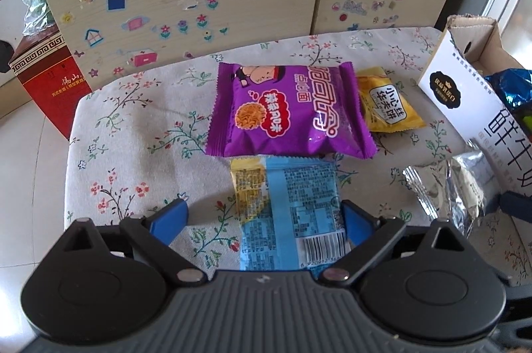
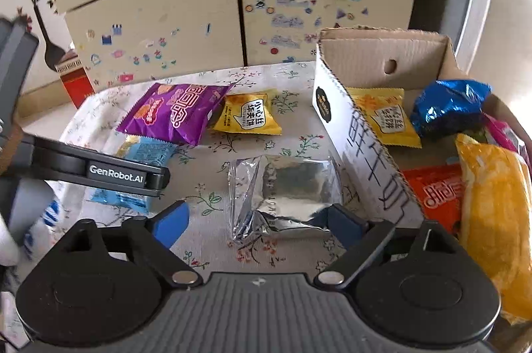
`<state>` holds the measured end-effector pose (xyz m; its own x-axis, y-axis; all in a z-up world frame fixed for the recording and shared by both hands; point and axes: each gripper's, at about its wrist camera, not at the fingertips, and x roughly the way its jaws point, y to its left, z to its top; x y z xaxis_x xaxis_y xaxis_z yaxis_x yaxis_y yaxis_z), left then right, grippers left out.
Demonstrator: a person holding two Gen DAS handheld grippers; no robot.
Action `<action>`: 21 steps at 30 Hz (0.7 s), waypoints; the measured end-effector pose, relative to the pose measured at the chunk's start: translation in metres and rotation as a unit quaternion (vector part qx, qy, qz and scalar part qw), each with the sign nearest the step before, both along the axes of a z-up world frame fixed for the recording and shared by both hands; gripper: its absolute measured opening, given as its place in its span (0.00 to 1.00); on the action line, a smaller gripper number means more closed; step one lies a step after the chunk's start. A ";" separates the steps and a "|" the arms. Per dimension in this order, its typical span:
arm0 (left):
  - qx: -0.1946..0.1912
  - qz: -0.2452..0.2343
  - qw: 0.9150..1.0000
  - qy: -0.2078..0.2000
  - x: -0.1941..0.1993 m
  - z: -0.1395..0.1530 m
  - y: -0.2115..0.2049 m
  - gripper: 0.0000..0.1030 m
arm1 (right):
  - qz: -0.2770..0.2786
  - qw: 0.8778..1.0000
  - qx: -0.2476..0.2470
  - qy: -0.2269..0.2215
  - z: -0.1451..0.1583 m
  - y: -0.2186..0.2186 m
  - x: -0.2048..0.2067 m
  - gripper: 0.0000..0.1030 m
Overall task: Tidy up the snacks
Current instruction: 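Move the left tool to the blue-and-yellow pack while the right tool approaches the silver foil pack, then close the left tool on the blue-and-yellow pack while the right tool grasps the silver foil pack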
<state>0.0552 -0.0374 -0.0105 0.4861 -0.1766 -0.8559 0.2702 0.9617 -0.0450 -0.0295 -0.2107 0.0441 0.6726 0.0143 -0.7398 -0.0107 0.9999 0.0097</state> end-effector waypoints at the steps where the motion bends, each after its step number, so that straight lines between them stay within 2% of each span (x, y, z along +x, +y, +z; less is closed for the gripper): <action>1: 0.001 0.000 1.000 0.000 -0.001 0.000 0.000 0.94 | 0.004 1.000 -0.003 -0.001 -0.001 0.002 0.001 0.94; 8: 0.004 0.002 1.000 -0.003 0.001 -0.001 0.005 0.97 | 0.073 0.997 0.028 -0.008 0.002 0.014 0.000 0.94; 11: 0.003 0.006 1.000 -0.002 0.002 -0.002 0.008 0.98 | 0.079 0.996 -0.008 -0.031 0.008 0.018 -0.002 0.94; 17: -0.009 0.021 1.000 0.003 0.004 -0.002 0.014 0.98 | 0.091 0.993 -0.060 -0.046 0.012 0.016 0.004 0.95; 21: -0.010 0.017 1.000 0.002 0.003 -0.002 0.015 0.98 | 0.079 0.995 -0.052 -0.027 0.010 0.007 0.011 0.95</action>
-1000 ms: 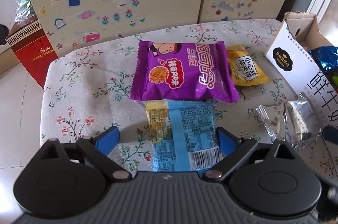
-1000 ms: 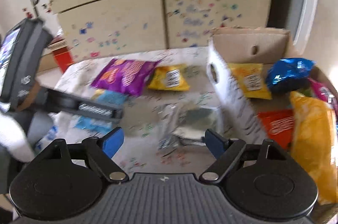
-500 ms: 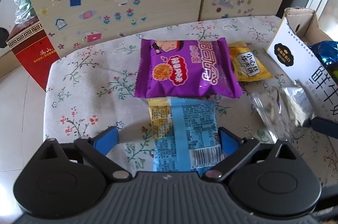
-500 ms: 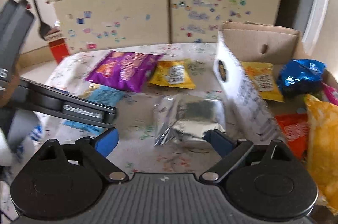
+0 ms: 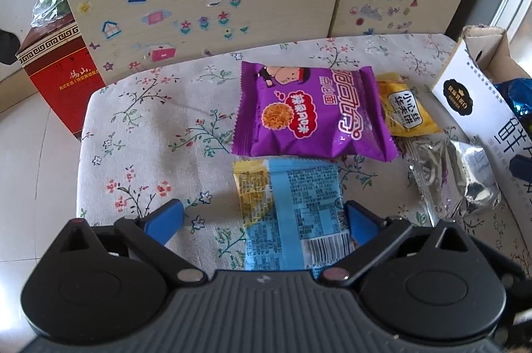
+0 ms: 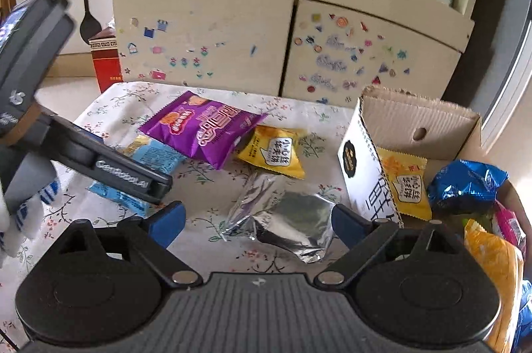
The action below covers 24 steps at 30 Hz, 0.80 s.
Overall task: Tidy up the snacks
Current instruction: 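Close the left tool on the blue-and-yellow pack while the right tool grasps the silver foil pack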
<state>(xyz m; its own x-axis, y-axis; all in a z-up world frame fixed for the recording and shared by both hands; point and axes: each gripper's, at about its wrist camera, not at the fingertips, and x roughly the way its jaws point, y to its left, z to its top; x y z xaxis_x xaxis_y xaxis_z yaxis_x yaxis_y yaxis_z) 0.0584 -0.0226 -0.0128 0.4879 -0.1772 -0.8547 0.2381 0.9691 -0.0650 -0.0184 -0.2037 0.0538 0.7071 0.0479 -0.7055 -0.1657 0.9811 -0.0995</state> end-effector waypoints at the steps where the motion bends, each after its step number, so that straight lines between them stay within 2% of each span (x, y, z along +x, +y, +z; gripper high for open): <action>1: -0.002 0.001 1.000 0.000 0.000 0.000 0.001 0.98 | -0.005 1.000 0.006 0.008 -0.002 -0.001 0.001 0.95; 5: -0.010 0.007 1.000 0.003 0.002 0.001 0.003 0.98 | -0.019 0.999 0.000 0.034 -0.013 -0.002 0.008 0.95; 9: -0.018 0.012 1.000 0.007 0.003 0.001 0.005 0.98 | -0.014 0.999 0.007 0.028 -0.017 -0.001 0.009 0.96; 17: -0.007 0.012 1.000 0.010 0.004 0.003 0.007 0.98 | 0.065 0.994 0.068 0.053 -0.007 0.007 0.002 0.96; 21: 0.010 0.024 1.000 0.017 0.005 -0.003 0.012 0.99 | 0.079 0.996 0.036 0.027 0.006 0.005 0.002 0.96; 24: 0.013 0.018 1.000 0.011 0.003 -0.005 0.013 0.99 | 0.086 0.996 0.020 0.031 0.007 -0.001 0.011 0.96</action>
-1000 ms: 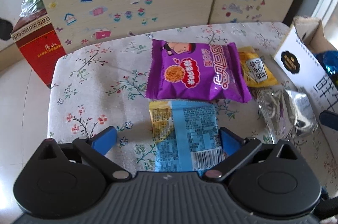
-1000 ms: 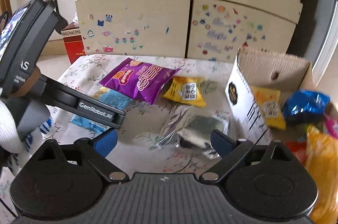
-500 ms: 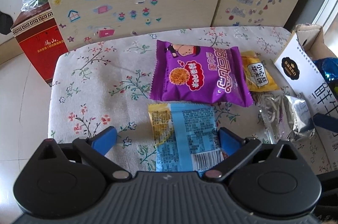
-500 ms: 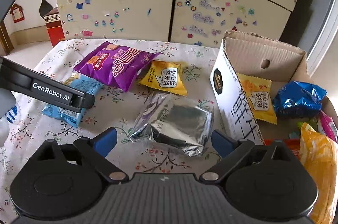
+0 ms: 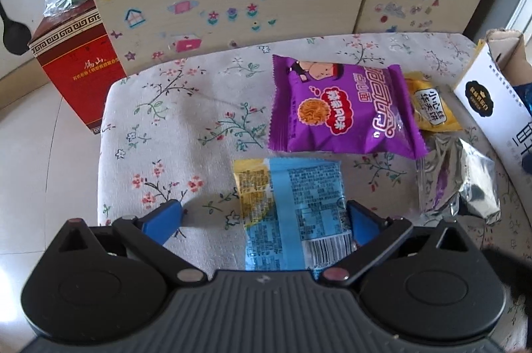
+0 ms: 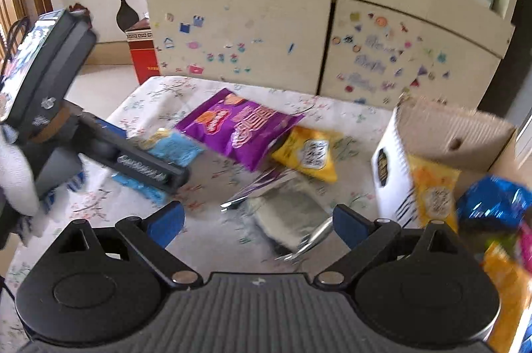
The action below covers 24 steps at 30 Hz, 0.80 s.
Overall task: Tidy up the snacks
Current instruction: 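Close the left tool on the blue-and-yellow pack while the right tool grasps the silver foil pack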
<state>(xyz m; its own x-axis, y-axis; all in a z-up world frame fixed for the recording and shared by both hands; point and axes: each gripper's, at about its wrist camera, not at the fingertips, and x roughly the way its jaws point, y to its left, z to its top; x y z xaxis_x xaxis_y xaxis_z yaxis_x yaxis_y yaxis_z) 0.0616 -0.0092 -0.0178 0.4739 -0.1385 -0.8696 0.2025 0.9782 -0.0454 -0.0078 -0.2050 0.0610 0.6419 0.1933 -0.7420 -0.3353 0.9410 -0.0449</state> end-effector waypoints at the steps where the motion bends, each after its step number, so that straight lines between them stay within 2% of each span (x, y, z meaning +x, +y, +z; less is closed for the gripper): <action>1: 0.000 0.000 1.000 0.000 0.000 0.000 0.000 0.99 | 0.000 1.000 -0.002 0.001 -0.001 -0.003 0.003 0.96; 5: 0.002 -0.002 1.000 0.001 0.001 -0.001 0.000 0.99 | 0.007 1.000 0.000 0.020 -0.009 -0.008 0.015 0.96; 10: 0.003 -0.004 1.000 0.001 0.001 -0.002 0.000 1.00 | 0.033 0.999 -0.032 0.014 -0.016 -0.002 0.025 0.96; 21: 0.005 0.000 1.000 0.005 0.000 0.000 -0.003 1.00 | 0.034 0.998 -0.034 0.035 -0.028 0.001 0.036 0.96; 24: 0.009 -0.003 1.000 0.006 -0.002 0.001 -0.006 1.00 | 0.046 0.997 -0.034 0.049 -0.031 0.005 0.034 0.90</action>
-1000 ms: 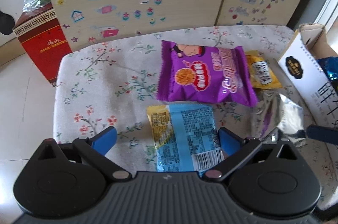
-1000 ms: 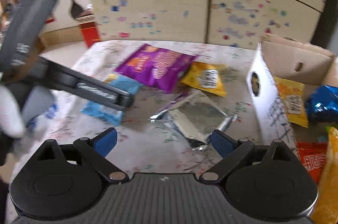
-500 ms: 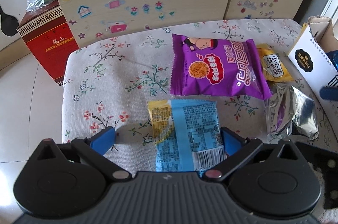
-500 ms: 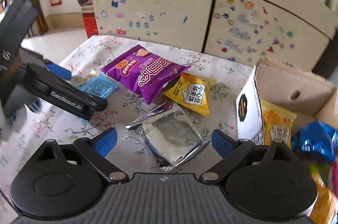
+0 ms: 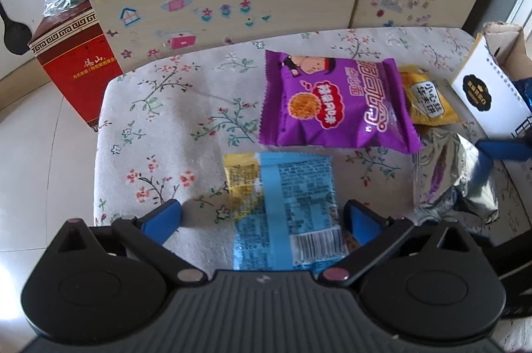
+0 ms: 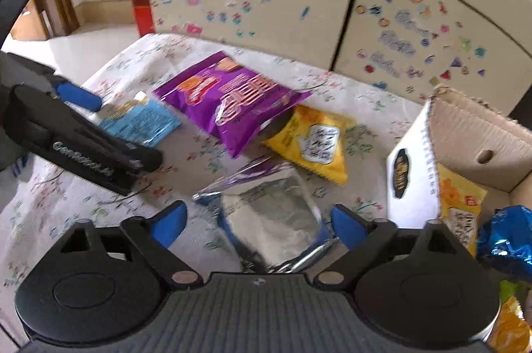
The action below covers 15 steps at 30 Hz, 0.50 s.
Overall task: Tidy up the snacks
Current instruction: 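Close the left tool on the blue-and-yellow pack while the right tool grasps the silver foil pack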
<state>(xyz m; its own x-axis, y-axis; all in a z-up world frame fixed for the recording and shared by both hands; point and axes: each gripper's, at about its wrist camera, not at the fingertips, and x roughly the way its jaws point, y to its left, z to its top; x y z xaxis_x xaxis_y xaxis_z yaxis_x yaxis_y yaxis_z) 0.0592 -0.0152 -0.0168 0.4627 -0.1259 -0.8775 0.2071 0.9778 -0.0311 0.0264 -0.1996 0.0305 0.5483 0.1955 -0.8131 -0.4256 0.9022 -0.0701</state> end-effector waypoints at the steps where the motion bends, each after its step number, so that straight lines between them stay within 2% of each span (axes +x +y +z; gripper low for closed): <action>1: 0.001 -0.001 1.000 0.000 0.000 0.000 -0.001 1.00 | 0.002 1.000 -0.004 -0.001 -0.001 0.001 -0.001 0.89; 3: 0.003 -0.004 1.000 0.000 0.000 0.001 -0.002 0.99 | 0.003 1.000 -0.016 -0.004 -0.002 0.003 -0.002 0.83; 7: 0.006 -0.011 1.000 -0.005 -0.002 0.003 -0.004 0.95 | -0.008 1.000 0.005 0.008 -0.001 0.000 0.000 0.71; 9: 0.008 -0.022 1.000 -0.012 -0.004 0.006 -0.007 0.87 | -0.008 1.000 0.005 0.009 -0.001 0.001 -0.001 0.68; 10: -0.002 -0.031 0.999 -0.013 -0.005 0.008 -0.008 0.75 | -0.008 1.000 0.006 0.009 -0.001 0.002 -0.002 0.66; 12: -0.008 -0.040 0.999 -0.015 -0.007 0.011 -0.011 0.59 | -0.011 1.000 0.007 0.010 -0.001 0.003 -0.004 0.65; 15: -0.007 -0.059 0.998 -0.024 -0.010 0.013 -0.017 0.48 | -0.013 1.000 0.002 0.010 0.000 0.005 -0.006 0.65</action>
<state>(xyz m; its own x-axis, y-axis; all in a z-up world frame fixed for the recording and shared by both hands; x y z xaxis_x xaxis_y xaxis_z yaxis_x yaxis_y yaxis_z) 0.0489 -0.0325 -0.0040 0.4862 -0.1938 -0.8521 0.3218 0.9463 -0.0316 0.0200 -0.1945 0.0301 0.5367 0.1844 -0.8234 -0.4031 0.9133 -0.0582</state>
